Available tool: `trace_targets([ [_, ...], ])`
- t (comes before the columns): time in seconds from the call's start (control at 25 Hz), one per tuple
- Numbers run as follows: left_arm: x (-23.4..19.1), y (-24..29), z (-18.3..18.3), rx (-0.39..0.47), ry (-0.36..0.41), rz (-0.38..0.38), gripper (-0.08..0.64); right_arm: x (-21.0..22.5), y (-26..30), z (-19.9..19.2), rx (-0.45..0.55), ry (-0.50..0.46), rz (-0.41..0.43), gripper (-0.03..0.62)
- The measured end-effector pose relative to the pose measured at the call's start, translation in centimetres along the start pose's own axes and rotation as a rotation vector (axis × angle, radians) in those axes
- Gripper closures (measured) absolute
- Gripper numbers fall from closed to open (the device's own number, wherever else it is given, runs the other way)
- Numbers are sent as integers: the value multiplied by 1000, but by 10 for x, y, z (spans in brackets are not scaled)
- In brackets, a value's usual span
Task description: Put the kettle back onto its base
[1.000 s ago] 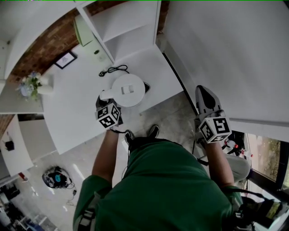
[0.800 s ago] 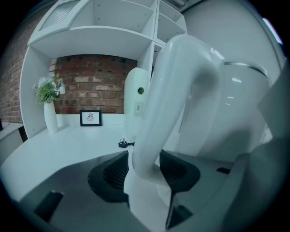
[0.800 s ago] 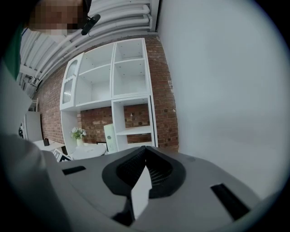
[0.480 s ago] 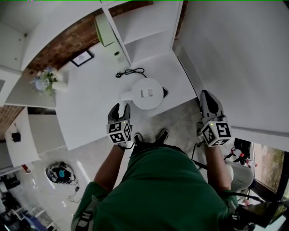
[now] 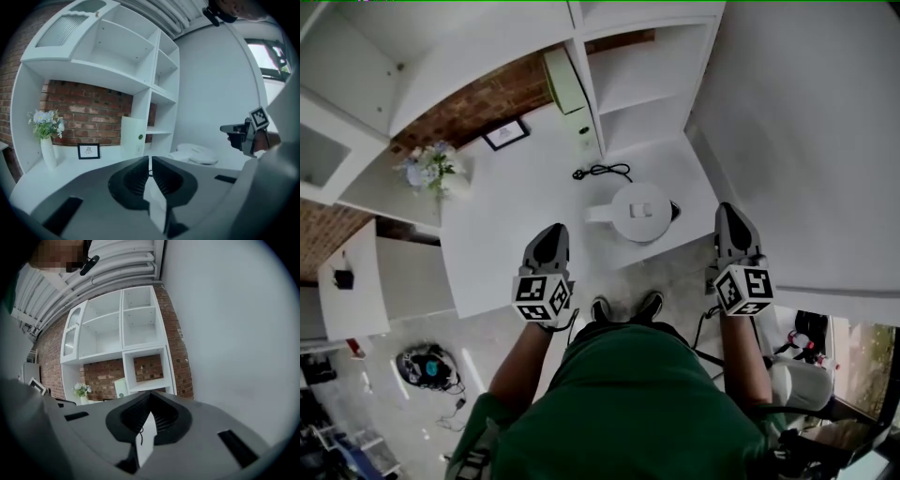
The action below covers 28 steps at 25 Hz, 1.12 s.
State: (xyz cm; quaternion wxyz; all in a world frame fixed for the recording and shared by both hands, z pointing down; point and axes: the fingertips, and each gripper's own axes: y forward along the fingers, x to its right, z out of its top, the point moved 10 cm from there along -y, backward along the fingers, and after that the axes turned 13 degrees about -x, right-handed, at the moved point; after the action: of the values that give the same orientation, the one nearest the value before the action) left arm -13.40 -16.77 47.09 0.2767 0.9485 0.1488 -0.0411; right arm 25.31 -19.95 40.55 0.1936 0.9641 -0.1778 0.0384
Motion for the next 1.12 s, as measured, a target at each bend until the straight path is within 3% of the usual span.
trace_targets([
  [0.2, -16, -21, 27, 93, -92, -27, 523, -22, -9, 6, 49, -8, 4, 572],
  [0.56, -34, -47, 59, 257, -102, -21, 522, -44, -28, 18, 98, -26, -33, 572],
  [1.12, -36, -42, 73, 294, -108, -88, 522, -49, -44, 34, 121, -73, -95, 572],
])
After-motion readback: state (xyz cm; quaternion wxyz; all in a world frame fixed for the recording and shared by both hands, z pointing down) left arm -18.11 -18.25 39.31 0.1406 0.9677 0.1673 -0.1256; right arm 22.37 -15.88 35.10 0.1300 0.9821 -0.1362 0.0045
